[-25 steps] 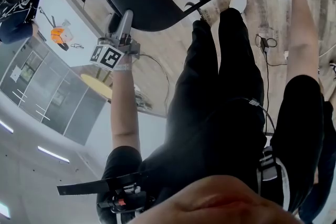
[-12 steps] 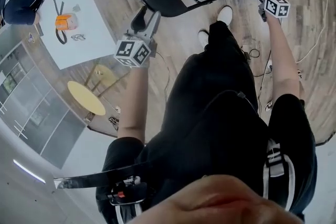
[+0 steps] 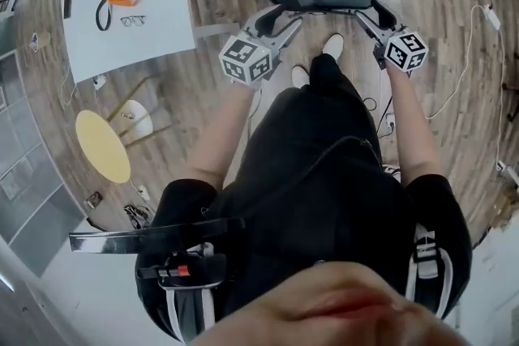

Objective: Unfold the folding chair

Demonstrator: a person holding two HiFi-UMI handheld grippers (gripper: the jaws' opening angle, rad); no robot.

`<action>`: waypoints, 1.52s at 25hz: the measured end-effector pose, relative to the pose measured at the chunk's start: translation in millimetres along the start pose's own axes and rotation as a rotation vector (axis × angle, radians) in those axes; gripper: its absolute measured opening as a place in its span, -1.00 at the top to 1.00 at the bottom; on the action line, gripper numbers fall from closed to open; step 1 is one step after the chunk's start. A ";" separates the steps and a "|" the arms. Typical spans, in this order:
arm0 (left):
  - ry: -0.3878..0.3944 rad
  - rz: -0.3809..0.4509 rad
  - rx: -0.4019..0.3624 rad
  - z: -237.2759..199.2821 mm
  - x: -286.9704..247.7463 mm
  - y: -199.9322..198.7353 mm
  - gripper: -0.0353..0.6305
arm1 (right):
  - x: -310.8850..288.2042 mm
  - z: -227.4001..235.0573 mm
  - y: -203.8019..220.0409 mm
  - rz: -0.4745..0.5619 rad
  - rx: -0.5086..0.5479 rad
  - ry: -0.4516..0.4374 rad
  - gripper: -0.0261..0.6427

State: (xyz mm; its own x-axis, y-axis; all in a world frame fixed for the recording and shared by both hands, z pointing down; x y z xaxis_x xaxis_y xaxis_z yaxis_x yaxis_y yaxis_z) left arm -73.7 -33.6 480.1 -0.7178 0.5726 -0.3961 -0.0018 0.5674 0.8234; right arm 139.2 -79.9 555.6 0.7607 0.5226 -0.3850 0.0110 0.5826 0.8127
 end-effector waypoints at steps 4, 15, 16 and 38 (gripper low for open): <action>0.069 0.061 -0.053 39.9 29.5 -16.4 0.24 | 23.9 -72.5 -32.8 0.050 0.068 -0.006 0.01; 0.185 0.108 -0.133 132.8 88.6 -36.9 0.24 | 101.9 -191.4 -80.8 0.111 0.164 -0.064 0.11; 0.185 0.123 -0.141 138.6 88.3 -42.1 0.24 | 107.7 -196.9 -88.2 0.126 0.172 -0.073 0.16; 0.079 0.321 -0.286 255.5 65.0 -115.8 0.88 | 212.4 -228.9 -160.8 0.249 0.426 -0.260 0.90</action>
State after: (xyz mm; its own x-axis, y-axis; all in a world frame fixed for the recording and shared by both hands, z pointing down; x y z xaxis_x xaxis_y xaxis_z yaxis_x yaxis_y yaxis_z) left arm 57.8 89.1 255.3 -0.7647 0.6395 -0.0787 0.0451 0.1750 0.9835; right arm 150.5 79.9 243.1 0.9083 0.4102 -0.0819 0.0309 0.1295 0.9911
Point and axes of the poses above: the fingertips, and each gripper's own axes: x backward along the fingers, z to its right, y out of its underside, the point moved 2 cm from there along x, backward along the fingers, and after that the axes turned 5 degrees about -z, right-handed, at the moved point
